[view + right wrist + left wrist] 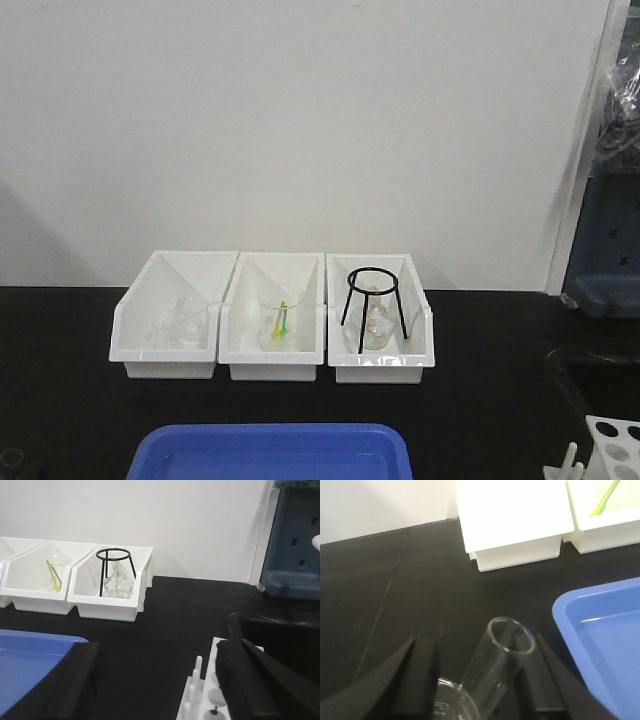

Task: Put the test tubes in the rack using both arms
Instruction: 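Lift the test tube up out of the beaker with the left gripper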

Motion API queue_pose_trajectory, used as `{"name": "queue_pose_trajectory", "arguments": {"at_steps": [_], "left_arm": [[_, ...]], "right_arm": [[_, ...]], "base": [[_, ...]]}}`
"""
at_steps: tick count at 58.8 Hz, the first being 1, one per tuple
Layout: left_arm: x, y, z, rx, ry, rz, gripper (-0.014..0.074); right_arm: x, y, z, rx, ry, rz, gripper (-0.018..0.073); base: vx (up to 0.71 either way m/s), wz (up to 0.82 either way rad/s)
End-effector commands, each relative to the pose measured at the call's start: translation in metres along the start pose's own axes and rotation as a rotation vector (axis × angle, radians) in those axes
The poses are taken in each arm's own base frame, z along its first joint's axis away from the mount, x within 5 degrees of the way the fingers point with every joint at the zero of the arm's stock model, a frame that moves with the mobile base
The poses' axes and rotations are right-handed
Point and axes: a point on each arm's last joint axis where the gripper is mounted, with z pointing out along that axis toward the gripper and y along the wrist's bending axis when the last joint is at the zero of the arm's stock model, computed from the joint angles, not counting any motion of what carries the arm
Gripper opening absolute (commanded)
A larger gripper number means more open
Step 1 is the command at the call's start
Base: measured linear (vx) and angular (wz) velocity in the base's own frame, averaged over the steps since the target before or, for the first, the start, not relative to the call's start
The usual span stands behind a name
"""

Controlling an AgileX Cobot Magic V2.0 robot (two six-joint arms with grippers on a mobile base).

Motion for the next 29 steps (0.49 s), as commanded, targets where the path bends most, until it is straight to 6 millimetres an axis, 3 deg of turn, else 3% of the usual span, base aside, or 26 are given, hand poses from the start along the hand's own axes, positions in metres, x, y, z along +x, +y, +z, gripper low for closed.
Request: {"name": "queue_pose_trajectory", "arguments": {"at_steps": [1, 20, 29], "left_arm": [[-0.019, 0.002, 0.001, -0.023, -0.129, -0.016, 0.0337], [-0.023, 0.003, -0.001, -0.023, -0.152, -0.068, 0.0002], [-0.030, 0.004, -0.008, -0.025, -0.191, -0.096, -0.0006]], "right_arm": [[-0.019, 0.000, 0.000, -0.001, -0.113, -0.008, 0.0528], [-0.019, 0.000, 0.000, -0.001, -0.114, -0.008, 0.0476], [-0.019, 0.000, 0.000, -0.001, -0.114, -0.008, 0.0467]], "base": [[0.00, 0.00], [0.00, 0.00], [0.00, 0.00]]}}
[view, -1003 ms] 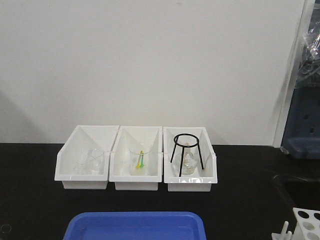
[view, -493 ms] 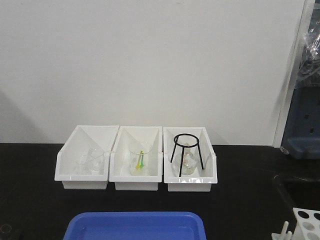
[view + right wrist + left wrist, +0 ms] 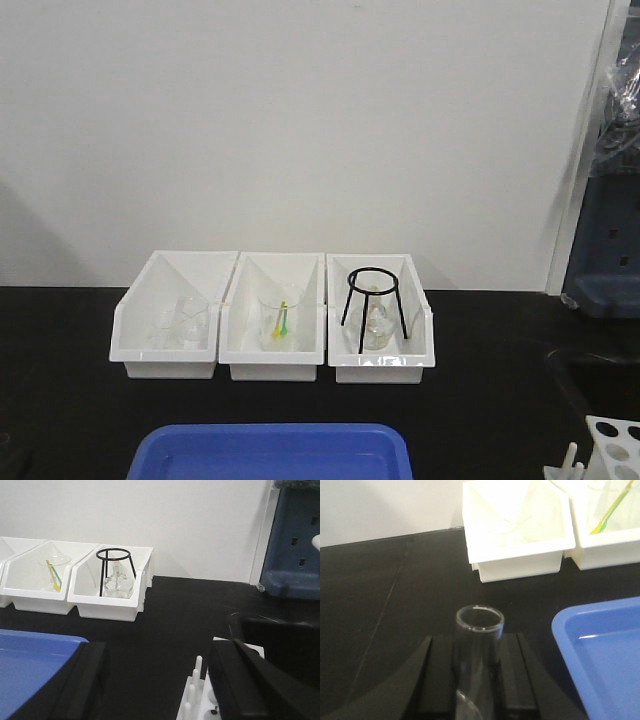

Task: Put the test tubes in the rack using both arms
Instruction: 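Lift the test tube up out of the beaker with the left gripper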

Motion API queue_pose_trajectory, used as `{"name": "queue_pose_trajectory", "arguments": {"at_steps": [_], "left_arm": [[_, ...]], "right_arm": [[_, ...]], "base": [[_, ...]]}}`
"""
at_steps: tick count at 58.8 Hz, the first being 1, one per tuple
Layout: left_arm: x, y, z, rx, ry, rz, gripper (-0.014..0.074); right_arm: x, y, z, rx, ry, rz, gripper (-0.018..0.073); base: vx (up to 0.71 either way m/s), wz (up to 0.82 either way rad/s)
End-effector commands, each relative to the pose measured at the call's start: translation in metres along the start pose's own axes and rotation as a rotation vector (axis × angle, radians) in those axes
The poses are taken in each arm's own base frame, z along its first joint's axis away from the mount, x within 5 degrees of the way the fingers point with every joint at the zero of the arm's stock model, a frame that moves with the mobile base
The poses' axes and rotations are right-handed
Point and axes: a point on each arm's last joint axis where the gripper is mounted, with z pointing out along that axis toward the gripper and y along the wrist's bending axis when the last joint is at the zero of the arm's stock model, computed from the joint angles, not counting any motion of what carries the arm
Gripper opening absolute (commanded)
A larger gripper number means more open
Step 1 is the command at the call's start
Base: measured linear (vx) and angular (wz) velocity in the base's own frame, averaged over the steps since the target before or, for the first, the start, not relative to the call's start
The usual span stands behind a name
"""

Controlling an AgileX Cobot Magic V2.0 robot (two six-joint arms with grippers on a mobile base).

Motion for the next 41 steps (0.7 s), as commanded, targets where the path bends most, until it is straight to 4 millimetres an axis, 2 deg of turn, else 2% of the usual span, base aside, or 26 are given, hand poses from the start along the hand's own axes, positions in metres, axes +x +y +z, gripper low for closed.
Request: {"name": "queue_pose_trajectory", "arguments": {"at_steps": [1, 33, 41], "left_arm": [[-0.025, 0.002, -0.005, -0.014, -0.156, -0.036, -0.0006], [-0.064, 0.007, -0.046, -0.023, -0.347, -0.054, -0.0006], [-0.072, 0.009, -0.056, -0.013, -0.402, -0.129, -0.0006]], "right_arm": [[-0.019, 0.000, 0.000, -0.001, -0.114, -0.008, 0.0466], [-0.019, 0.000, 0.000, -0.001, -0.113, -0.008, 0.0466], [-0.019, 0.000, 0.000, -0.001, -0.113, -0.008, 0.0466]], "base": [[0.00, 0.00], [0.00, 0.00], [0.00, 0.00]]}}
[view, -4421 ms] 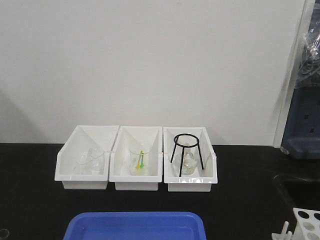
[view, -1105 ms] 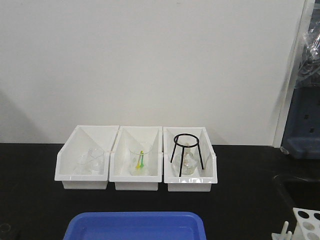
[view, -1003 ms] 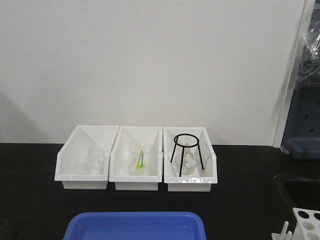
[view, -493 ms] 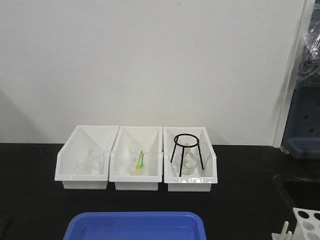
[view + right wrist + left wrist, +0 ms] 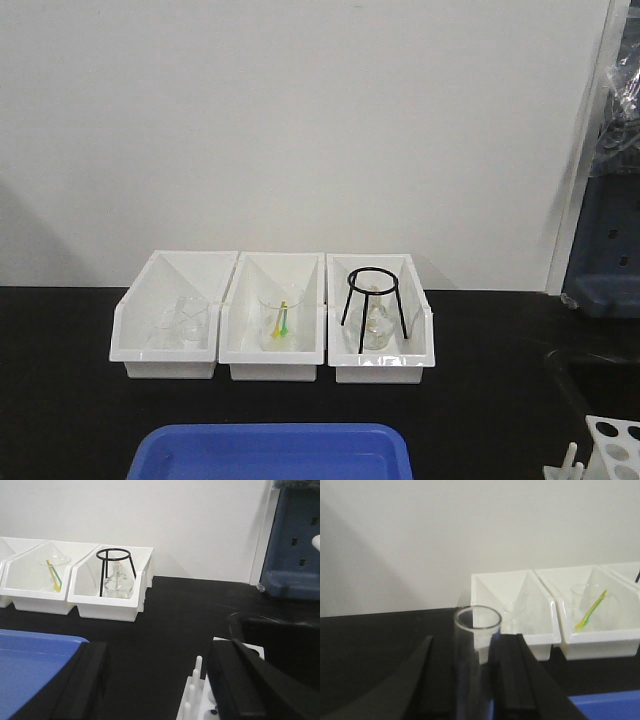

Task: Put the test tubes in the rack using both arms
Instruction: 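Lift the test tube up out of the beaker with the left gripper, then bring the tube toward the right gripper and close the right gripper on it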

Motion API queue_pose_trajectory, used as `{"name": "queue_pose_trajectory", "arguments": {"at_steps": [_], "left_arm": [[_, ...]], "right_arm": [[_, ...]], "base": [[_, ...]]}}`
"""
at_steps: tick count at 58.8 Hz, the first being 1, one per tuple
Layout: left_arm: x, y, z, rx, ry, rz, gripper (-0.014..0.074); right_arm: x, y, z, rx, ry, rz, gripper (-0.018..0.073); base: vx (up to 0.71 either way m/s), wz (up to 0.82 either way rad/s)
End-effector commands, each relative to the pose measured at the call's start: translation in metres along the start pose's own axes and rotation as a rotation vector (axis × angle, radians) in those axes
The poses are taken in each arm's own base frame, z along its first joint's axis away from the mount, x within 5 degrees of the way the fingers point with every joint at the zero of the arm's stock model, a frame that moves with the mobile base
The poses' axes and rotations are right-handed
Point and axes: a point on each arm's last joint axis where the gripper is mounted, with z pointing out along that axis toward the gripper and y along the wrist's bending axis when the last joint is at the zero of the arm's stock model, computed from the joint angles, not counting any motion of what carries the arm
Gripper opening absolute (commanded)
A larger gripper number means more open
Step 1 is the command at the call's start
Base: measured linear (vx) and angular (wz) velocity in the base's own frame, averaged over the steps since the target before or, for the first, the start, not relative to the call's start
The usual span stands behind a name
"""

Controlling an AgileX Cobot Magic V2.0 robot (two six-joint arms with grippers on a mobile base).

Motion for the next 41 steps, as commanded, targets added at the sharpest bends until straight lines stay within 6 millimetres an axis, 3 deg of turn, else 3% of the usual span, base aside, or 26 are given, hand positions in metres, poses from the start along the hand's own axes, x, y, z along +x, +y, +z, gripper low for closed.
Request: {"name": "queue_pose_trajectory", "arguments": {"at_steps": [1, 15, 33, 41], "left_arm": [[-0.024, 0.001, -0.004, -0.003, -0.156, -0.073, -0.0006], [-0.040, 0.001, -0.007, 0.010, -0.205, -0.153, -0.0006], [-0.101, -0.001, 0.015, 0.047, -0.214, -0.180, -0.0006], [-0.113, -0.002, 0.022, 0.058, -0.208, -0.263, -0.0004]], "right_arm": [[-0.019, 0.000, 0.000, -0.001, -0.112, -0.008, 0.0466], [-0.019, 0.000, 0.000, -0.001, -0.112, -0.008, 0.0466], [-0.018, 0.000, 0.001, -0.001, -0.095, -0.008, 0.0466], [-0.011, 0.000, 0.008, -0.003, -0.014, -0.009, 0.0466]], "base": [[0.00, 0.00], [0.00, 0.00], [0.00, 0.00], [0.00, 0.00]]}}
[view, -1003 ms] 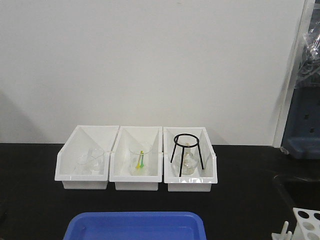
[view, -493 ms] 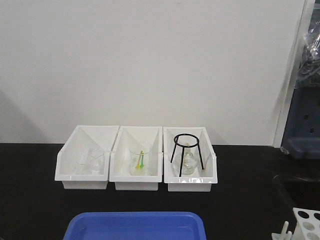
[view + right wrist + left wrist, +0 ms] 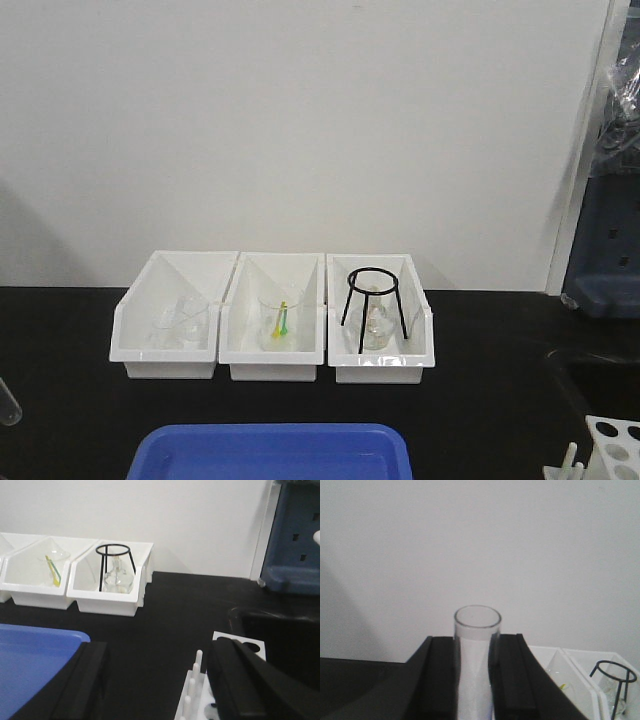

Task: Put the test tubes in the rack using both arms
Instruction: 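Bring the tube toward the right gripper and close the right gripper on it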

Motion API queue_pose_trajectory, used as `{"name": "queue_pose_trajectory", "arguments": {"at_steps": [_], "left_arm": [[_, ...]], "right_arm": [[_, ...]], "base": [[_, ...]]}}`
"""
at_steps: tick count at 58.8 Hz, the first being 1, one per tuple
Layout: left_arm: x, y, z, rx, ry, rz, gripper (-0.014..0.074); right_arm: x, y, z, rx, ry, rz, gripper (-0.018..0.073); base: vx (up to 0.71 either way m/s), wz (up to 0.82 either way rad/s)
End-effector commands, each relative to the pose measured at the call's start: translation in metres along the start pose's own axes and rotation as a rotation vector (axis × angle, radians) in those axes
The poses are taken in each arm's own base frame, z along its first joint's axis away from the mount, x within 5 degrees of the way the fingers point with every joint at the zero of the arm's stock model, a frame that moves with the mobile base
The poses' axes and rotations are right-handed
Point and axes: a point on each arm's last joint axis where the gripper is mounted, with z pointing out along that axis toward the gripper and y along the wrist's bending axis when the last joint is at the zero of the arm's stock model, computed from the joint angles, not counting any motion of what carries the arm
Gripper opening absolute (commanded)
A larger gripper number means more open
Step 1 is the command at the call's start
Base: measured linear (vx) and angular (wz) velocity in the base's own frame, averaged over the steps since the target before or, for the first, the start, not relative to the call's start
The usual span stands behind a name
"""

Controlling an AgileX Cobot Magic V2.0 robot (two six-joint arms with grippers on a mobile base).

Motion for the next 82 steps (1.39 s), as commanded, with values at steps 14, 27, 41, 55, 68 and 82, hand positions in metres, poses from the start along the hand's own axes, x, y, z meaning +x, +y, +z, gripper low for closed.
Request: {"name": "queue_pose_trajectory", "arguments": {"at_steps": [14, 27, 41, 55, 68, 82], "left_arm": [[-0.007, -0.029, 0.018, 0.177, -0.046, -0.073, -0.0004], [0.020, -0.063, 0.039, 0.372, -0.046, -0.264, -0.0004], [0.058, -0.097, 0.052, 0.569, 0.031, -0.425, -0.0004], [0.085, -0.116, 0.053, 0.758, 0.143, -0.560, -0.0004], [0.090, -0.121, 0.052, 0.849, 0.113, -0.594, -0.0004], [0.090, -0.122, 0.050, 0.872, 0.112, -0.585, -0.0004]], "right_arm": [[-0.026, 0.001, 0.022, -0.020, 0.078, -0.046, 0.0466], [-0.058, 0.030, 0.046, -0.210, 0.118, -0.170, 0.0466], [-0.081, 0.082, 0.071, -0.430, 0.166, -0.182, 0.0466], [-0.097, 0.125, 0.090, -0.559, 0.241, -0.295, 0.0466], [-0.113, 0.151, 0.110, -0.597, 0.253, -0.287, 0.0466], [-0.130, 0.169, 0.136, -0.603, 0.309, -0.303, 0.0466]], "base": [[0.00, 0.00], [0.00, 0.00], [0.00, 0.00], [0.00, 0.00], [0.00, 0.00], [0.00, 0.00]]}}
